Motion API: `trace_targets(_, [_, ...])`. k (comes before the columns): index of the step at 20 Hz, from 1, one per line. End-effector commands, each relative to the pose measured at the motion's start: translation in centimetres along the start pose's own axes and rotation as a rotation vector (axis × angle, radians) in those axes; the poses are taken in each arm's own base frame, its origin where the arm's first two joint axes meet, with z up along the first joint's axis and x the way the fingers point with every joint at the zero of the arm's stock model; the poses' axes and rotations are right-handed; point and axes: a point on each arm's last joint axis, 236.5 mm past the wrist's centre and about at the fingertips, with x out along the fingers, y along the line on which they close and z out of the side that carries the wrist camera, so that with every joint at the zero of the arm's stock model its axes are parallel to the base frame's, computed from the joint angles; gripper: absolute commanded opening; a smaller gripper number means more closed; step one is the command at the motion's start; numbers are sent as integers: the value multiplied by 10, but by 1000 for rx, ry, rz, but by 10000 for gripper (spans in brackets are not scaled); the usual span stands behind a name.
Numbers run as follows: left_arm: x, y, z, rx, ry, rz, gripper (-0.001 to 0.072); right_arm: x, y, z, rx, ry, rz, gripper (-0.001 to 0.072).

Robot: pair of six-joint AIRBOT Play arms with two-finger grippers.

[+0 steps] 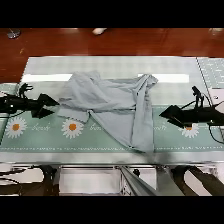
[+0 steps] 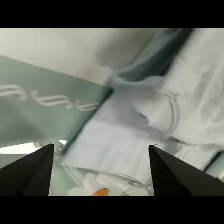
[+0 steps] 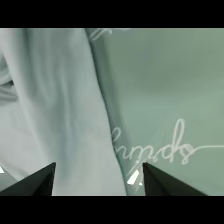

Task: Fold the shirts.

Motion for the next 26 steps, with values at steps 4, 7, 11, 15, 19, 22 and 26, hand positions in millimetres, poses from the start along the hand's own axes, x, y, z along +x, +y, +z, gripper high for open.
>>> trace_targets(4, [55,-40,-41,156,123,13,700,5,5,-15,36,-22,56,621])
trace_targets(7, [63,-57,-48,218,144,13,648,5,-2,-17,39,-11,28,621])
trace_targets(11, [57,-70,-45,297,153,-8,22,2,-36,-54,43,141,-118,621])
trace_targets(15, [54,-73,-45,307,157,-13,22,9,-45,-93,84,269,-122,620])
trace_targets(19, [54,-73,-45,307,157,-13,23,28,-33,-127,-6,396,-132,621])
trace_targets(22, [54,-73,-46,306,160,-14,23,53,-15,-139,-28,439,-107,621])
trace_targets(26, [54,-73,-45,307,158,-14,23,82,15,-126,-42,431,-59,620])
